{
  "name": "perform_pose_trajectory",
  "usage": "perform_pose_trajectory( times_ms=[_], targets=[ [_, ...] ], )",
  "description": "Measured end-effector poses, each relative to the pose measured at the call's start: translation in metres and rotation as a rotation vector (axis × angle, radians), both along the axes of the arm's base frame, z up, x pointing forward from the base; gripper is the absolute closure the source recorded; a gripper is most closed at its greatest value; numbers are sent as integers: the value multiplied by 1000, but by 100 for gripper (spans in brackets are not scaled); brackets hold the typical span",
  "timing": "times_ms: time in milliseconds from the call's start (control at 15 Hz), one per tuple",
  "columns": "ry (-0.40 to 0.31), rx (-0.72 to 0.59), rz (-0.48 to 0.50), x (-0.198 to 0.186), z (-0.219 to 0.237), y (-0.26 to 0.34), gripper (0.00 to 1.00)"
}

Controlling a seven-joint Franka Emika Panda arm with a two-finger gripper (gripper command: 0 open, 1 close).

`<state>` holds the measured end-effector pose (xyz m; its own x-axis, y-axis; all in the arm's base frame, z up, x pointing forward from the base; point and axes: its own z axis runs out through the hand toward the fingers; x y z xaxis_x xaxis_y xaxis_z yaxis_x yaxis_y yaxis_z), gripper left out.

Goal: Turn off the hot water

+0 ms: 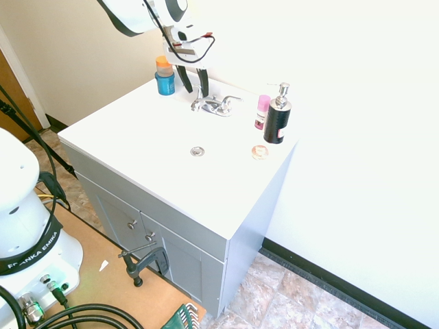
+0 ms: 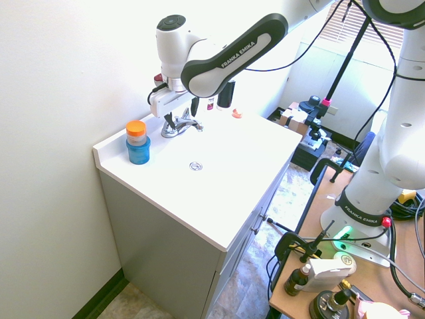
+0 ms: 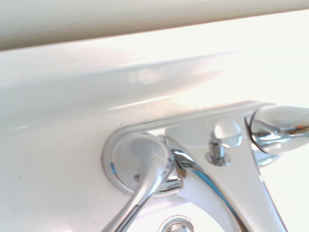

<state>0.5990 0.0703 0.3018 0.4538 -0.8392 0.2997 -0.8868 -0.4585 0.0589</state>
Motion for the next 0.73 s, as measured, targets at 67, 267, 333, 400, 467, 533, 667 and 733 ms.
perform_pose_trajectory(
  times_ms=[67, 267, 333, 400, 467, 533, 667, 733],
  targets=[
    [-5, 4, 0, 6, -1, 4, 0],
    [-15, 2, -29, 16, -2, 7, 0],
    [-13, 15, -41, 16, -1, 6, 0],
    [-6, 34, -39, 15, 0, 5, 0],
    [-3, 61, -19, 12, 4, 3, 0],
    [4, 76, 1, 3, 9, 0, 0],
    [27, 88, 4, -28, 19, -12, 0],
    [37, 98, 1, -47, 24, -16, 0]
  ],
)
